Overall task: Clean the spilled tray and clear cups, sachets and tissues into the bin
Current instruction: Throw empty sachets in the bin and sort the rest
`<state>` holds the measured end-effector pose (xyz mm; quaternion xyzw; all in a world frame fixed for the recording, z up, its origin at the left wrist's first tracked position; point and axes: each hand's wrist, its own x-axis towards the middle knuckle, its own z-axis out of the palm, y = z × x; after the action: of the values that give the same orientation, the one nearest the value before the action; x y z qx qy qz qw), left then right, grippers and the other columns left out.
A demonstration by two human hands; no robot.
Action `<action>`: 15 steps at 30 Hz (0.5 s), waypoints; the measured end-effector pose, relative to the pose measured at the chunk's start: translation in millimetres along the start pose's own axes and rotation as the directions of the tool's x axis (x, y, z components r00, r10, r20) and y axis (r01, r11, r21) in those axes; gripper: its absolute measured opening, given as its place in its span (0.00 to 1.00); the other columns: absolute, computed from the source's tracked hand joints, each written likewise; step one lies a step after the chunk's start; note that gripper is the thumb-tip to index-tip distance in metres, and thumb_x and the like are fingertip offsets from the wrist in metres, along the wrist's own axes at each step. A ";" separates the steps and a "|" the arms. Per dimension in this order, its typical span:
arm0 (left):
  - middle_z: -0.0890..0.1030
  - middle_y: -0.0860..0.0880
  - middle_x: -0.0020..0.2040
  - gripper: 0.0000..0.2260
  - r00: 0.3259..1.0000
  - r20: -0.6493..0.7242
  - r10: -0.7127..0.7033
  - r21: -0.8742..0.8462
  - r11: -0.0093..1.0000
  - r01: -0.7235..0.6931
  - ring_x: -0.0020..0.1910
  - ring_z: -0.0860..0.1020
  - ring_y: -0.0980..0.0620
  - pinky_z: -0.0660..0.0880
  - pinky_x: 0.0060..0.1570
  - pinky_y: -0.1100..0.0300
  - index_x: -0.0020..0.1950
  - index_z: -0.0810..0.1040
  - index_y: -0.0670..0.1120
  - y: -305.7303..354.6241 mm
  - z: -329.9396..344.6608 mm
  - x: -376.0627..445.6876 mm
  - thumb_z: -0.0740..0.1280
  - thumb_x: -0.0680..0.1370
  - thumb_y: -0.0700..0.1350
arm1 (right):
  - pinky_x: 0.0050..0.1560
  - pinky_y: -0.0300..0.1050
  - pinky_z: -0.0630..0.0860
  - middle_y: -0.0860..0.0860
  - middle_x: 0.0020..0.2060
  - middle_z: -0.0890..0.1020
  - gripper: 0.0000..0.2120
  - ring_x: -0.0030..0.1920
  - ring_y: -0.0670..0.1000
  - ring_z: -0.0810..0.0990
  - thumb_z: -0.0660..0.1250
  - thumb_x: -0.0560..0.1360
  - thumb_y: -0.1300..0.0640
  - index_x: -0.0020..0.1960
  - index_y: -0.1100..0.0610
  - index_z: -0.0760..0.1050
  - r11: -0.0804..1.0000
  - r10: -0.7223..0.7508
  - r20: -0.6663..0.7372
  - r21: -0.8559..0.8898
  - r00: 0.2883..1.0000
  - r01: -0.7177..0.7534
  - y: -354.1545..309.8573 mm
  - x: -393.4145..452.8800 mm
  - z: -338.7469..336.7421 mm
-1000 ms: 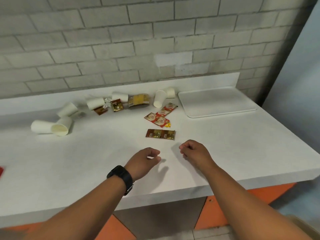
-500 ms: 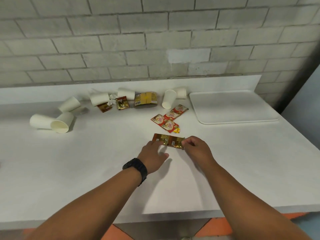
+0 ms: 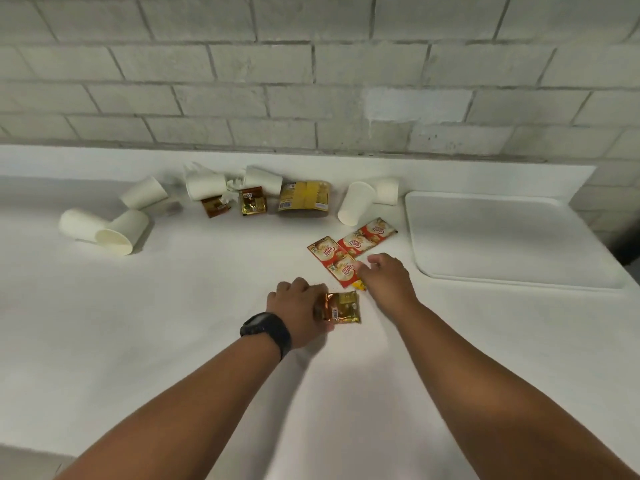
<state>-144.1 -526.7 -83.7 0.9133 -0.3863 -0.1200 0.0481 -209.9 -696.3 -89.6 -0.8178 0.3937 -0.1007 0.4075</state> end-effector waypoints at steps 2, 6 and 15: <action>0.71 0.50 0.61 0.30 0.994 0.027 -0.104 -0.023 0.994 0.105 0.62 0.69 0.47 0.66 0.61 0.51 0.68 0.67 0.58 -8.0 -1.8 -2.7 0.69 0.68 0.63 | 0.60 0.52 0.74 0.54 0.62 0.78 0.29 0.63 0.58 0.75 0.62 0.73 0.36 0.66 0.53 0.73 0.977 -0.027 -0.025 -0.211 0.999 0.021 -7.5 9.6 9.6; 0.72 0.51 0.56 0.30 0.971 0.041 -0.234 -0.065 0.969 0.236 0.56 0.72 0.49 0.69 0.56 0.52 0.63 0.71 0.55 -23.5 -5.4 -11.3 0.72 0.65 0.65 | 0.59 0.52 0.74 0.56 0.60 0.76 0.28 0.61 0.58 0.73 0.66 0.72 0.38 0.65 0.53 0.73 0.875 -0.047 -0.003 -0.482 0.999 0.040 -19.8 14.0 22.8; 0.79 0.51 0.50 0.10 0.932 0.032 -0.360 -0.308 0.884 0.352 0.48 0.78 0.49 0.72 0.54 0.53 0.52 0.74 0.51 -51.8 -7.8 -31.7 0.67 0.74 0.53 | 0.56 0.52 0.78 0.57 0.56 0.75 0.24 0.56 0.58 0.77 0.73 0.70 0.55 0.63 0.56 0.70 0.952 0.052 0.076 -0.303 0.996 -0.027 -22.7 2.5 22.7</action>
<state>-127.5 -467.8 -79.8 0.9512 -0.1881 -0.1738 0.1722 -184.4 -676.7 -87.7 -0.8659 0.4035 0.0027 0.2956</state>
